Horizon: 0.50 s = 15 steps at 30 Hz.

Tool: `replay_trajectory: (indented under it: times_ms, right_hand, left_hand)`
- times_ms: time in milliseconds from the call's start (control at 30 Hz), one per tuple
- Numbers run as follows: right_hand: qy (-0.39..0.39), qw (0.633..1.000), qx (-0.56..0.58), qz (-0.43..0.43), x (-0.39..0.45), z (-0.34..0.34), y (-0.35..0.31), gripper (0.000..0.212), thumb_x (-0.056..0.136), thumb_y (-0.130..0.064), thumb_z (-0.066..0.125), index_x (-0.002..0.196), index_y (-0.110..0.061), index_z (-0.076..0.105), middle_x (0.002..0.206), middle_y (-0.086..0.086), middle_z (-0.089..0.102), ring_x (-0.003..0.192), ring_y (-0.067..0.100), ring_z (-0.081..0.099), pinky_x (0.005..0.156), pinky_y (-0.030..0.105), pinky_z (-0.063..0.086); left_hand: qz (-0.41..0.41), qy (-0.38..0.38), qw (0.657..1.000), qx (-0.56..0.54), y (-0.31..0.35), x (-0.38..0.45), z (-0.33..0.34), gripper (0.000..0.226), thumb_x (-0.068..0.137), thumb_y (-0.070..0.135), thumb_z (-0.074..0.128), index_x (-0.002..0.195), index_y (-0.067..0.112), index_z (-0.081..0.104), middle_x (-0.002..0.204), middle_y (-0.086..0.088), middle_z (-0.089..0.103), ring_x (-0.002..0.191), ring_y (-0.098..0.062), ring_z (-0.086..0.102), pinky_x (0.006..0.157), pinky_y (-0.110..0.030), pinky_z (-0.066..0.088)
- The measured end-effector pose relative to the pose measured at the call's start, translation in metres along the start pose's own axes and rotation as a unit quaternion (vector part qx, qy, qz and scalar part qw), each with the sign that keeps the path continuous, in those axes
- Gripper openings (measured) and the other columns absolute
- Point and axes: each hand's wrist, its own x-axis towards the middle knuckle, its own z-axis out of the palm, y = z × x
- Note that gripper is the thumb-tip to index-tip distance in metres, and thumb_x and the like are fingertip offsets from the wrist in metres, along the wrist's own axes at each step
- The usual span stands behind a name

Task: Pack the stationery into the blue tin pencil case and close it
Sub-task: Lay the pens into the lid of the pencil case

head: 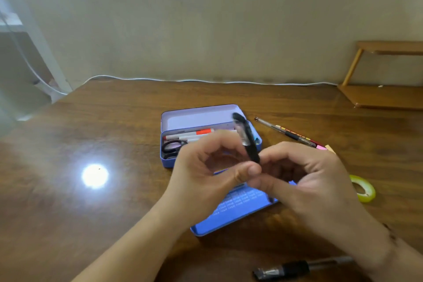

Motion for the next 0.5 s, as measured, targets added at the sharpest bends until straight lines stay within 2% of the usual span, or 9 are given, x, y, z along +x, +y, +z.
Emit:
replay_trajectory:
  times_ms: [100, 167, 233, 300, 400, 500]
  right_hand:
    - [-0.039, 0.993, -0.085, -0.070, -0.001, 0.002, -0.002, 0.015, 0.071, -0.038, 0.080, 0.076, -0.027, 0.070, 0.070, -0.011, 0.067, 0.062, 0.011, 0.064, 0.055, 0.024, 0.050]
    - [-0.004, 0.986, -0.126, -0.111, 0.001, -0.005, 0.000, 0.022, 0.077, -0.046, 0.071, 0.081, -0.025, 0.072, 0.075, -0.013, 0.066, 0.067, 0.008, 0.063, 0.060, 0.021, 0.049]
    - [0.072, 0.991, -0.058, -0.098, 0.004, -0.016, 0.002, 0.030, 0.080, -0.045, 0.070, 0.104, -0.029, 0.067, 0.089, -0.007, 0.066, 0.071, 0.015, 0.064, 0.065, 0.029, 0.052]
    - [0.079, 0.988, -0.053, -0.117, 0.008, -0.026, 0.004, 0.039, 0.082, -0.031, 0.071, 0.120, -0.025, 0.061, 0.106, 0.003, 0.064, 0.078, 0.024, 0.064, 0.069, 0.034, 0.054]
    - [0.014, 0.967, -0.186, -0.174, 0.009, -0.033, 0.010, 0.021, 0.084, -0.016, 0.068, 0.104, -0.009, 0.071, 0.102, 0.003, 0.067, 0.090, 0.014, 0.065, 0.079, 0.021, 0.049]
    - [-0.017, 0.969, -0.217, -0.121, 0.008, -0.036, 0.021, 0.012, 0.081, -0.020, 0.071, 0.091, -0.014, 0.076, 0.094, -0.005, 0.064, 0.086, 0.010, 0.061, 0.077, 0.017, 0.045]
  left_hand:
    - [-0.039, -0.004, 0.999, 0.034, -0.003, -0.003, 0.002, 0.018, 0.077, 0.022, 0.077, 0.084, 0.007, 0.068, 0.078, -0.010, 0.069, 0.073, -0.018, 0.066, 0.070, -0.032, 0.054]
    - [-0.062, -0.009, 0.998, 0.018, 0.000, -0.002, 0.000, 0.010, 0.080, 0.017, 0.068, 0.083, 0.008, 0.068, 0.072, -0.007, 0.070, 0.065, -0.018, 0.067, 0.065, -0.031, 0.055]
    - [-0.104, -0.030, 0.994, 0.017, 0.005, -0.001, -0.006, 0.007, 0.079, 0.019, 0.065, 0.079, 0.013, 0.069, 0.063, -0.003, 0.068, 0.053, -0.016, 0.062, 0.055, -0.027, 0.053]
    - [-0.142, -0.068, 0.985, 0.077, 0.007, -0.002, -0.010, 0.007, 0.076, 0.025, 0.066, 0.076, 0.020, 0.071, 0.057, 0.002, 0.065, 0.048, -0.010, 0.057, 0.050, -0.022, 0.047]
    - [-0.185, -0.133, 0.964, 0.140, 0.010, -0.004, -0.012, 0.006, 0.080, 0.023, 0.068, 0.077, 0.025, 0.072, 0.059, 0.002, 0.067, 0.050, -0.008, 0.058, 0.053, -0.023, 0.048]
    - [-0.172, -0.141, 0.948, 0.229, 0.008, -0.002, -0.017, 0.012, 0.087, 0.020, 0.067, 0.081, 0.029, 0.073, 0.066, 0.005, 0.070, 0.055, -0.005, 0.061, 0.058, -0.024, 0.052]
